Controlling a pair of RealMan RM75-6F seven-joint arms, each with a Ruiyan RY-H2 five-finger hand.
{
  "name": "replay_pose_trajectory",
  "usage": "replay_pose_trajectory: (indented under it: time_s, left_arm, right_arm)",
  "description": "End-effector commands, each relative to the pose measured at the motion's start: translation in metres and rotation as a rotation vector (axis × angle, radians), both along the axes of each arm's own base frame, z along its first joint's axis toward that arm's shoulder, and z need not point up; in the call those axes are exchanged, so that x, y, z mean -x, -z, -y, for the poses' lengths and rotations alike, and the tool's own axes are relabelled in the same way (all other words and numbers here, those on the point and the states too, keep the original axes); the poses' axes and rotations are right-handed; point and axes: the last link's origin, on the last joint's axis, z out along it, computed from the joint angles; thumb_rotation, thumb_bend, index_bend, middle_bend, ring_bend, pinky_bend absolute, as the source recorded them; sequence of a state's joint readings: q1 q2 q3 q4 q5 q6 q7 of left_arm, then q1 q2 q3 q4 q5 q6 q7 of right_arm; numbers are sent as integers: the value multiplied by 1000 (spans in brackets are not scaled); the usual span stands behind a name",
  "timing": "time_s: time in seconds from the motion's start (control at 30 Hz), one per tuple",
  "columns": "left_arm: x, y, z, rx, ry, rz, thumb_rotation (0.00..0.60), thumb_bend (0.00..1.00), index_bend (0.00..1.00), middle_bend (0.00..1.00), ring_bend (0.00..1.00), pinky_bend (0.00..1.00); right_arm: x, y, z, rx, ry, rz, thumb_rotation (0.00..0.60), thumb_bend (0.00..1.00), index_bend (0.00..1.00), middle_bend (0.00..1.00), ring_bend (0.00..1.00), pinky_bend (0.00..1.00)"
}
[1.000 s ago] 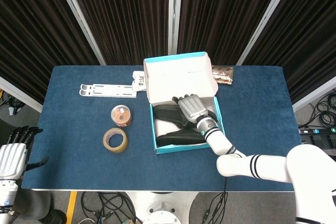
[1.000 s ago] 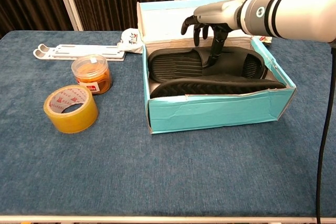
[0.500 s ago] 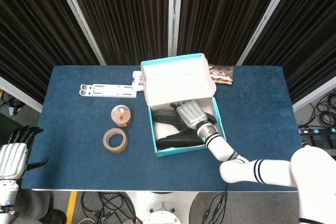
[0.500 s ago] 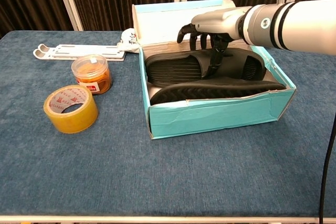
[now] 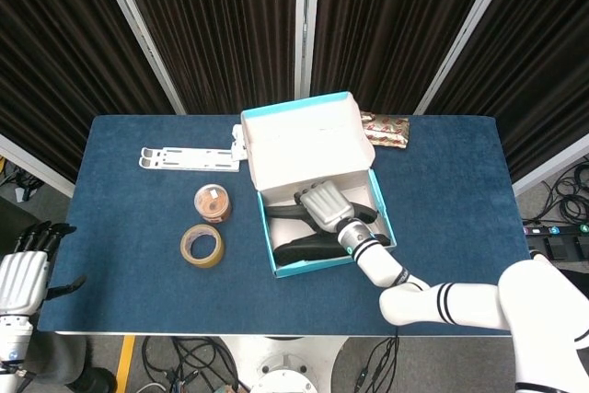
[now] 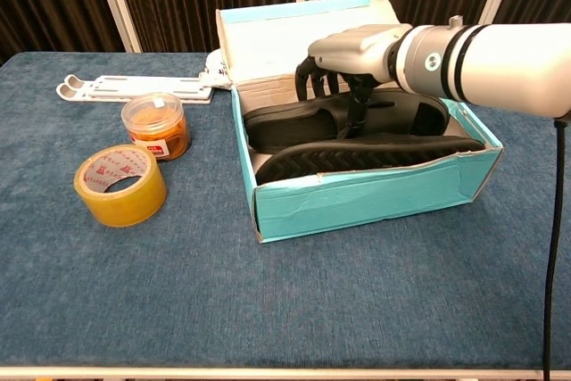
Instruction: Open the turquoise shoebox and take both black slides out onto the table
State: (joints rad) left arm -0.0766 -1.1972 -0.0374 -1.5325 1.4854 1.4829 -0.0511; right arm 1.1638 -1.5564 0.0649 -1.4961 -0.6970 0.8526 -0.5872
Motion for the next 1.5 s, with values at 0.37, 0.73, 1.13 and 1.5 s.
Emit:
replay_pose_trajectory:
  time_s: [0.37, 0.73, 1.13, 1.5]
  left_arm:
    - [3, 0, 2, -1, -7, 4, 600, 11, 220, 184, 105, 106]
    - [2, 1, 0, 2, 0, 4, 600, 12, 221, 183, 105, 106]
    - [-1, -2, -3, 2, 9, -6, 600, 11, 221, 183, 105, 106]
    - [-4, -5, -7, -5, 26, -10, 600, 11, 221, 183, 105, 106]
  right_arm:
    - [-5, 14, 7, 83, -14, 15, 600, 332, 738, 607, 506, 533]
    - [3, -9, 15, 41, 109, 226, 600, 457, 770, 634, 535, 548]
    - [7, -51, 23, 32, 205, 536, 600, 465, 776, 636, 535, 548]
    - [28, -127, 36, 109, 345, 770, 600, 466, 779, 636, 535, 548]
